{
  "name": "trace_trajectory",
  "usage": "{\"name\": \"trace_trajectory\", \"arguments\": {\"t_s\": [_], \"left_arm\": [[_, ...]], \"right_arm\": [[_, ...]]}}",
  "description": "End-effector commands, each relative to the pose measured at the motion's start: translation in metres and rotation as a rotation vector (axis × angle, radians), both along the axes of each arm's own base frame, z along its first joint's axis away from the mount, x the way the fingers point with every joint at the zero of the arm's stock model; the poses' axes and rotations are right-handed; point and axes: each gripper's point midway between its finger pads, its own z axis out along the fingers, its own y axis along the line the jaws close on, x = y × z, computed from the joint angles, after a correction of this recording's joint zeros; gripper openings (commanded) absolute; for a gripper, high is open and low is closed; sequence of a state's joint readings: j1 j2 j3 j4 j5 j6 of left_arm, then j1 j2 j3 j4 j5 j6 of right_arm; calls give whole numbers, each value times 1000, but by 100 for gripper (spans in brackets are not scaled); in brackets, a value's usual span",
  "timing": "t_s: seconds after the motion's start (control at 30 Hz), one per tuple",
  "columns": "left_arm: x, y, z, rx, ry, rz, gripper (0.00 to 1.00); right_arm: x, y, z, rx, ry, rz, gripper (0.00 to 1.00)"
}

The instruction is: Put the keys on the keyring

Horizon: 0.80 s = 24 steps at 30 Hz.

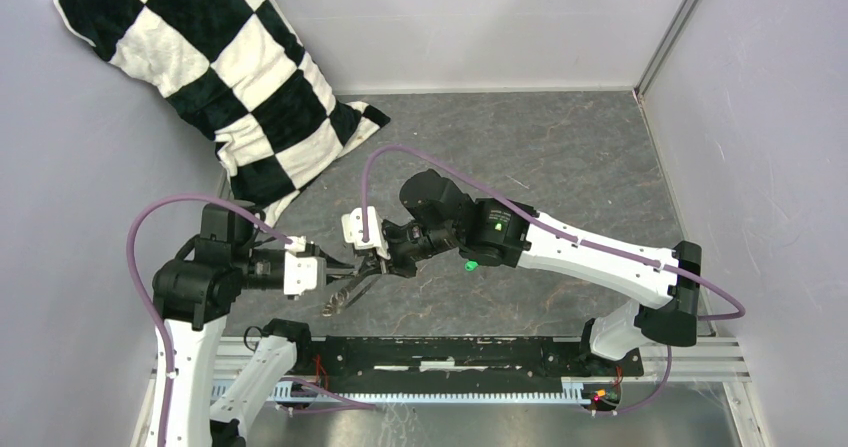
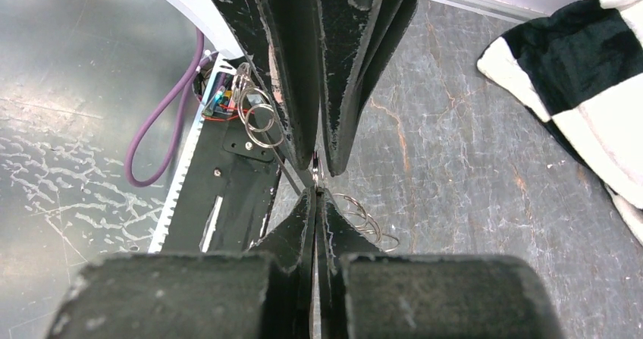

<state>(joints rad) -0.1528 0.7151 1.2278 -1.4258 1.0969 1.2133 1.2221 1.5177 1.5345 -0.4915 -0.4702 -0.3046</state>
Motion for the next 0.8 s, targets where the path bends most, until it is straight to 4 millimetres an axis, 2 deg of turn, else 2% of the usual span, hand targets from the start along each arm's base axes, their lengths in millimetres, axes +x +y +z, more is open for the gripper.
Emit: {"name": "trace_trajectory", "arguments": {"t_s": [0.0,0.43,0.53,0.57,0.6,0.7,0.77], "left_arm": [[-2,1,0,14,-53,-28,22],[1,-1,-3,-15,-65,-10,18],[5,-2,2,-30,-79,1,4],[6,-3,4,-35,-80,4,2],[6,-3,6,-40,-82,8,2],[6,-3,9,-51,-94,13,2],[4,-5,10,-67,-99,3,2]], "right_arm": [[-5,-1,29,78,-26,23,1],[-13,5,44,135,5,52,1],[-16,6,46,148,15,68,1],[-18,7,47,150,19,79,1],[-19,7,46,147,23,82,3],[-15,3,49,155,20,59,29],[-9,-5,55,177,16,17,39]]}}
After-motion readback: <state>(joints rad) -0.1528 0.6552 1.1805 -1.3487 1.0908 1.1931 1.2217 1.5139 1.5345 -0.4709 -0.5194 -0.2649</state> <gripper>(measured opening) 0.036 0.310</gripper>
